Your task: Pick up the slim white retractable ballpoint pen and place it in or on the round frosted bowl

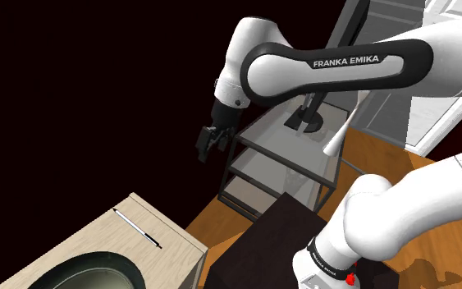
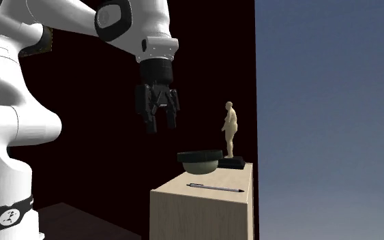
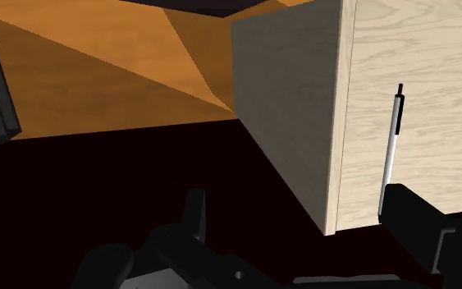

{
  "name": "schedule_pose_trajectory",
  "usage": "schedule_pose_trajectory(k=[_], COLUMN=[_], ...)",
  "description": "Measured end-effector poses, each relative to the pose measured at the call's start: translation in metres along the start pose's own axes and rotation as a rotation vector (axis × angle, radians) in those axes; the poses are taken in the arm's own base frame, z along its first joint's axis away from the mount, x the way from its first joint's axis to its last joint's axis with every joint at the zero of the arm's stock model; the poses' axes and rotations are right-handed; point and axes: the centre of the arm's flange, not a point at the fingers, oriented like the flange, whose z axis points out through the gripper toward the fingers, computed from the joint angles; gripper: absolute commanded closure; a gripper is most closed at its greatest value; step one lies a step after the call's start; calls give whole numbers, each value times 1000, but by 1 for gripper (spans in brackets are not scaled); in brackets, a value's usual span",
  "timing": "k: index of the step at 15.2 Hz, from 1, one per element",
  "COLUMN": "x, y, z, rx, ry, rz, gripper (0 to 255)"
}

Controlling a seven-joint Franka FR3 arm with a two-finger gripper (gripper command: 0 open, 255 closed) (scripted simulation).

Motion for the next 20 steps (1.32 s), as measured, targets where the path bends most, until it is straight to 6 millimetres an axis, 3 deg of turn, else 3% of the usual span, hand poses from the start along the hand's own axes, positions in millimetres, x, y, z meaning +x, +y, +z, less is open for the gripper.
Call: schedule_pose_trajectory(k=[13,20], x=[65,94], y=[-99,-144], z=[118,166], rx=[99,142], ry=[-1,-1], rz=[-29,-40], gripper=[0,0])
